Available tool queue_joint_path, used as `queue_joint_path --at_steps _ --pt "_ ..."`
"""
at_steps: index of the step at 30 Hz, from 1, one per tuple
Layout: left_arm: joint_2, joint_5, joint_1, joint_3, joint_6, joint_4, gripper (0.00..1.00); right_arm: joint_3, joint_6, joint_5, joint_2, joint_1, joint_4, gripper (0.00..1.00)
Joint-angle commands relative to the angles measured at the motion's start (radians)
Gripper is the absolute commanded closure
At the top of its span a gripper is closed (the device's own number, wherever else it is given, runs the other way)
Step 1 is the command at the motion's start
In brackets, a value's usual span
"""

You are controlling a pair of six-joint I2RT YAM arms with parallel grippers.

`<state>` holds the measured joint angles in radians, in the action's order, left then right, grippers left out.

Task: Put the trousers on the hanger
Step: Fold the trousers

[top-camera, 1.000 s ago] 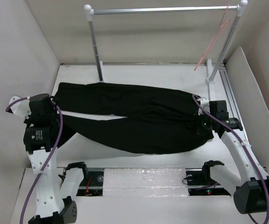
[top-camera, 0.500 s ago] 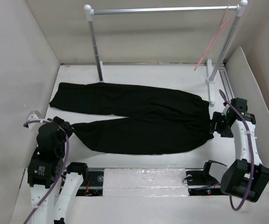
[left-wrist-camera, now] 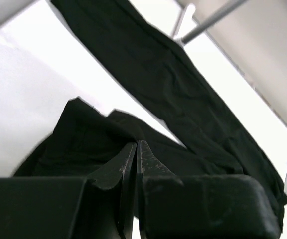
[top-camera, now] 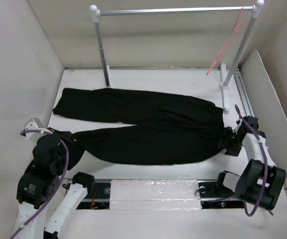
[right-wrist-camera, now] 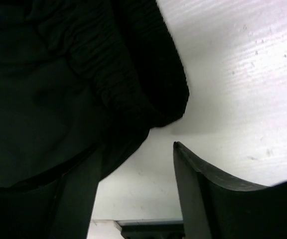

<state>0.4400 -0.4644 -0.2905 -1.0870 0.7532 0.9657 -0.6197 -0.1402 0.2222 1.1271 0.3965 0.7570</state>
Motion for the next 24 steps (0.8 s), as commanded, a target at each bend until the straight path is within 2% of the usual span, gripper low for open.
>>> queue_joint_path --at_steps 1,2,4,5,6,9,13,16,17,20,21,23,24 --pt "0.034 -0.15 -0.029 -0.073 -0.012 0.011 1.0 -0.001 -0.033 0.017 0.054 0.002 -0.154 0.37" --pt "0.048 -0.167 -0.029 -0.082 -0.014 0.018 1.0 -0.006 -0.03 0.014 0.069 0.002 -0.163 0.41" --pt "0.052 -0.201 -0.029 -0.08 -0.015 0.004 1.0 -0.011 -0.025 0.014 0.111 0.002 -0.195 0.59" --pt "0.054 -0.216 -0.029 -0.08 -0.014 -0.002 1.0 -0.009 -0.027 0.013 0.12 0.002 -0.196 0.6" --pt "0.055 -0.233 -0.029 -0.064 -0.015 -0.008 1.0 -0.009 -0.027 0.005 0.128 0.002 -0.185 0.76" --pt "0.071 -0.324 -0.029 -0.042 -0.014 -0.025 1.0 -0.018 -0.019 -0.036 0.076 0.002 -0.122 0.98" --pt "0.104 -0.471 -0.029 -0.028 -0.051 -0.065 1.0 -0.115 0.063 -0.078 -0.079 0.002 0.059 1.0" --pt "0.157 -0.552 -0.029 0.028 -0.148 -0.219 1.0 -0.225 0.117 -0.138 -0.081 -0.039 0.157 1.0" --pt "0.214 -0.559 -0.029 0.039 -0.166 -0.279 1.0 -0.251 0.123 -0.152 -0.081 -0.056 0.166 1.0" --pt "0.366 -0.565 -0.019 -0.005 -0.118 -0.295 1.0 -0.392 0.17 -0.245 -0.055 -0.088 0.188 1.0" --pt "0.4 -0.565 -0.019 -0.019 -0.111 -0.295 1.0 -0.393 0.171 -0.256 -0.044 -0.088 0.186 1.0" --pt "0.459 -0.534 0.007 -0.033 -0.136 -0.356 1.0 -0.466 0.186 -0.248 -0.015 -0.099 0.17 1.0" --pt "0.47 -0.513 0.064 -0.031 -0.158 -0.39 1.0 -0.488 0.186 -0.23 0.018 -0.099 0.15 1.0"
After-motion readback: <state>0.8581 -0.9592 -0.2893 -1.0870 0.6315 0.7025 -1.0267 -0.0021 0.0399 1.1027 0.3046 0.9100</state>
